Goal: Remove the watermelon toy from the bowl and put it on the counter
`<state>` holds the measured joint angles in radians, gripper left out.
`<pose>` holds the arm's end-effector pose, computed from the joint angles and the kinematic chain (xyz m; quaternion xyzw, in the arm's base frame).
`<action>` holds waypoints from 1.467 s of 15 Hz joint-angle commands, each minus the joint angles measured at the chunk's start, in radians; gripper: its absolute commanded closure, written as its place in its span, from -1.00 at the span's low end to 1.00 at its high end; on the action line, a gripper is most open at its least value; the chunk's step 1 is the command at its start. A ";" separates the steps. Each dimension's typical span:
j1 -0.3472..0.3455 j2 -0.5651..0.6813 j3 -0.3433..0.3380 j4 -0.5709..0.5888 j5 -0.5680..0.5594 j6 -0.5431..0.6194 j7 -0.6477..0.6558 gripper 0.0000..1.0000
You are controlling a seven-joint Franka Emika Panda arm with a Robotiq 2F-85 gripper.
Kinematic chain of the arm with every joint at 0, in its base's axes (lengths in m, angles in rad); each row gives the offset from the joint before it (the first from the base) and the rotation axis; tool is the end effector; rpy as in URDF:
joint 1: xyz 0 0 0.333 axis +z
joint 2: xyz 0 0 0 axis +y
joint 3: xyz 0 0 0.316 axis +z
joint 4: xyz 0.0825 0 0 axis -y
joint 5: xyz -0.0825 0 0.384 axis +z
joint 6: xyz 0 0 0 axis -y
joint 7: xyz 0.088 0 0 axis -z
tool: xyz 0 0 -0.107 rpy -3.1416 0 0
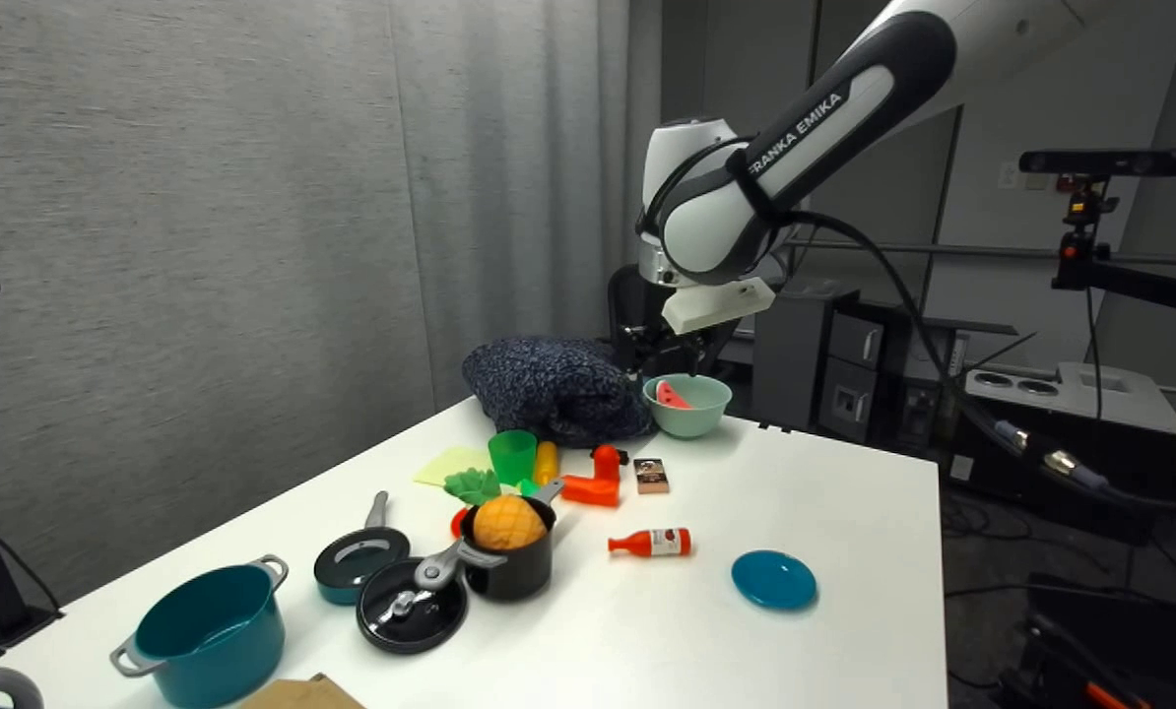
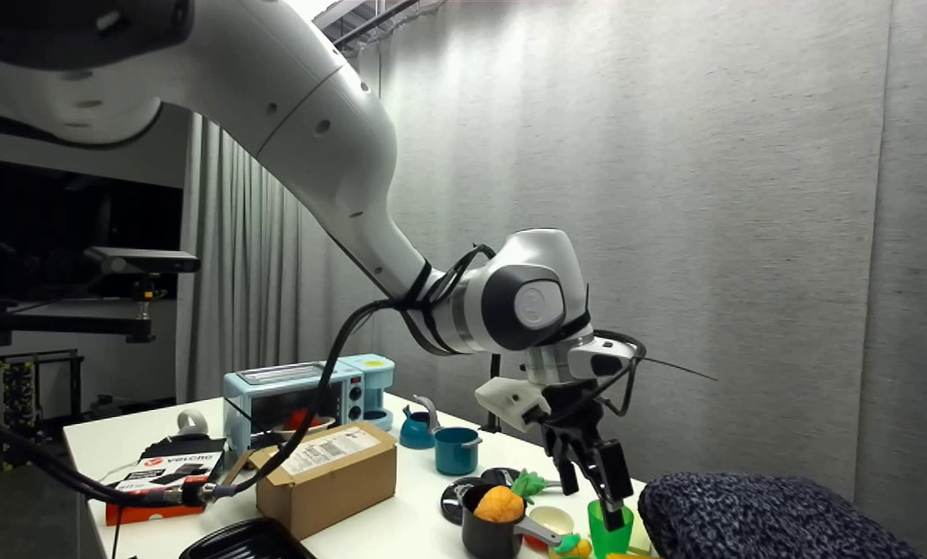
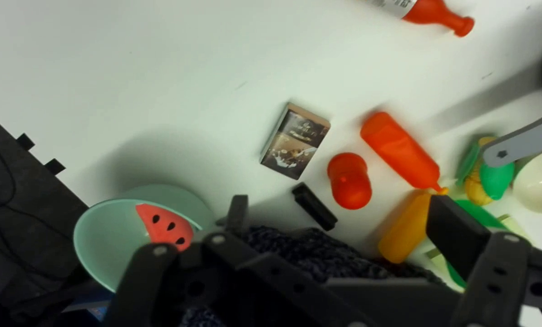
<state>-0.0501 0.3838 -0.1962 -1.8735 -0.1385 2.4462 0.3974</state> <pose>0.6331 -0.1501 0.3313 0.9578 -0.2572 0.1023 0.0774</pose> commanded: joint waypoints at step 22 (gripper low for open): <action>-0.018 0.425 -0.221 0.416 0.011 0.031 0.389 -1.00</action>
<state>-0.0587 0.8093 -0.4279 -1.4615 -0.1171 2.4793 0.7825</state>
